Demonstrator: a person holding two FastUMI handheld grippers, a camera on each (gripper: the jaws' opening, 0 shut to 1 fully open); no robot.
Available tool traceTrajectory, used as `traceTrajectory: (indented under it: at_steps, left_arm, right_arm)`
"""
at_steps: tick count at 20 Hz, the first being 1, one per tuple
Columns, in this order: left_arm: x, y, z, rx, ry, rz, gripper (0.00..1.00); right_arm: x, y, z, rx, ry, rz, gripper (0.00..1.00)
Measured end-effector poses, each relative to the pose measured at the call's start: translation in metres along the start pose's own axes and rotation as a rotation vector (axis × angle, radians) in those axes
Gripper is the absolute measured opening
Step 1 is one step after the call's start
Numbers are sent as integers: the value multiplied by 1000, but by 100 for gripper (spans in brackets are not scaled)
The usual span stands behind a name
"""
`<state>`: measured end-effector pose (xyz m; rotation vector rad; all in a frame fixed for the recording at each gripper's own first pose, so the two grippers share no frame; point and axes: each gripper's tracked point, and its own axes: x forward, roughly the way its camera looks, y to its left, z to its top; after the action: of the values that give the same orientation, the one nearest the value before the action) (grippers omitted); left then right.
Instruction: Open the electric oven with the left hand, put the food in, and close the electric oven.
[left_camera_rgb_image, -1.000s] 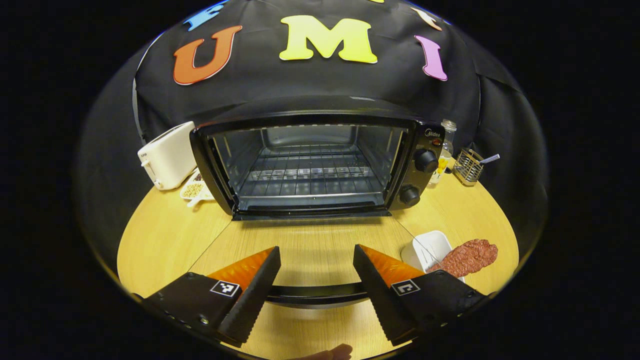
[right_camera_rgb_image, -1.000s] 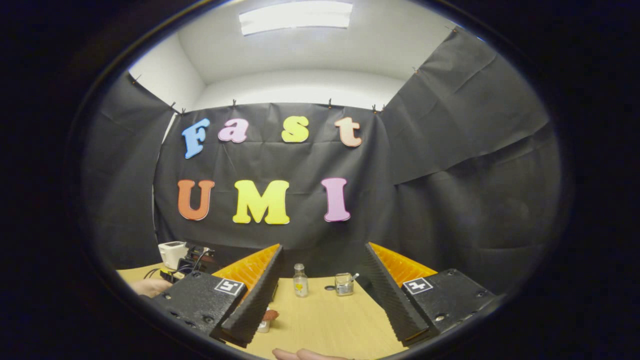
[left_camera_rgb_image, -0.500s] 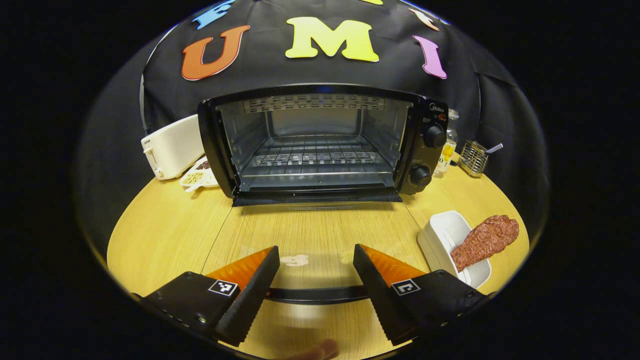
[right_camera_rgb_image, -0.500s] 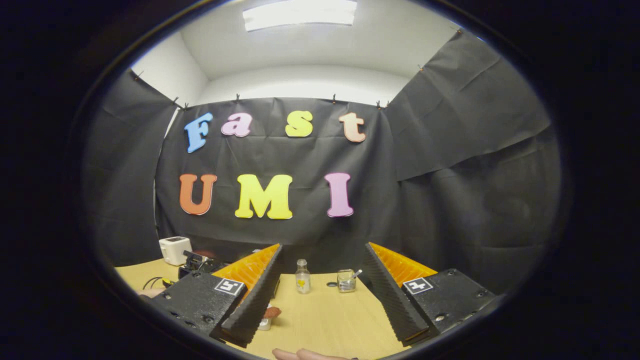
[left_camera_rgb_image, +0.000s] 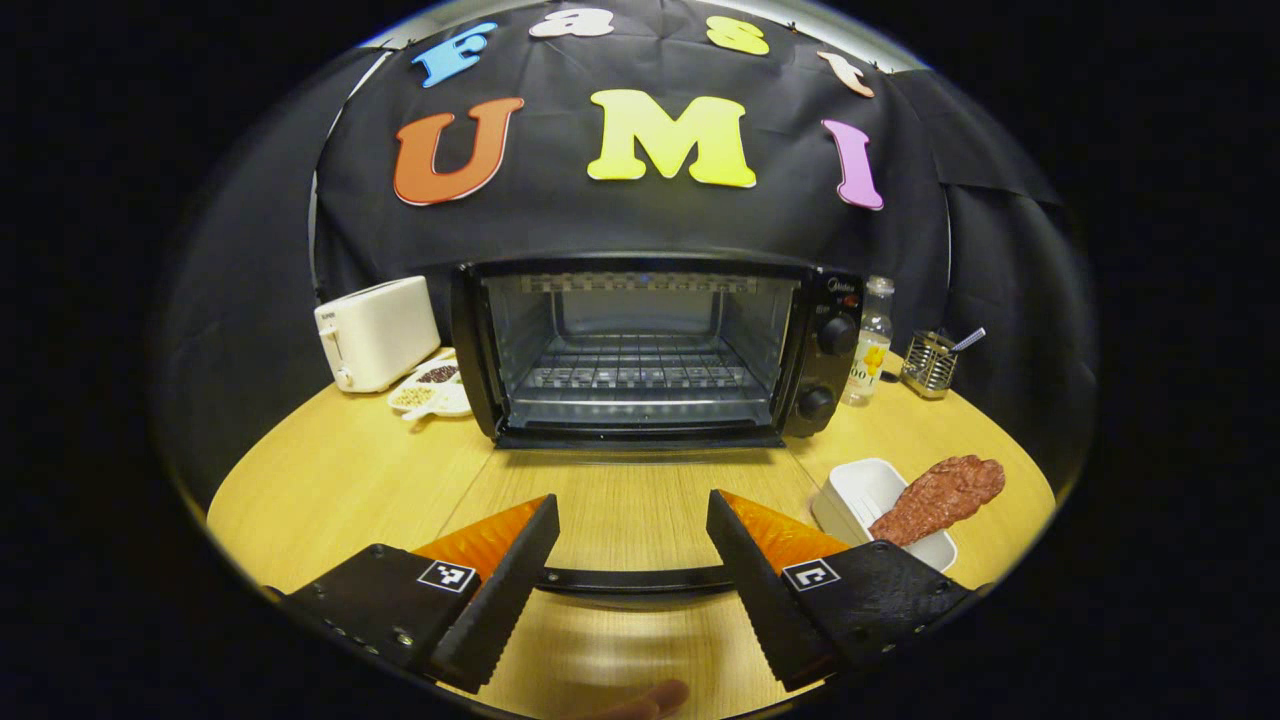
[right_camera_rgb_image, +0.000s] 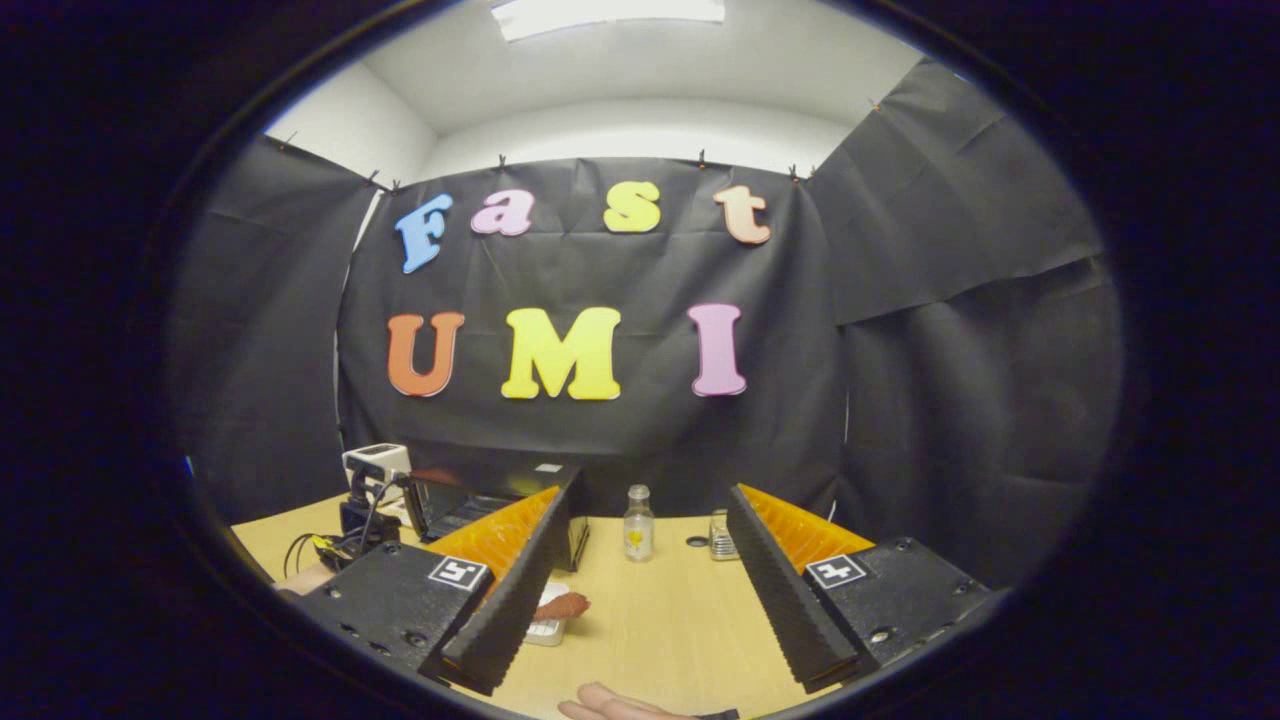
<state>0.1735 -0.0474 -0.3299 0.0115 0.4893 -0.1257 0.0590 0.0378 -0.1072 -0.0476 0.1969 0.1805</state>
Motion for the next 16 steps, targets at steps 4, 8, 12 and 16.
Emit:
traceTrajectory:
  at_steps: [4, 8, 12, 16]
  left_arm:
    - [-52, 2, 45, -21, -140, -14, 95]
    - [-109, 8, 78, -32, -243, -1, 95]
    - [-167, 15, 104, 11, -321, 30, 95]
    - [-212, 7, 122, 51, -391, 33, 95]
  right_arm:
    - [29, 2, -32, -9, 100, 17, 100]
    - [64, 4, -76, -51, 258, 54, 100]
    - [104, 2, -124, -18, 427, 84, 100]
    - [134, 19, -177, 94, 618, 170, 100]
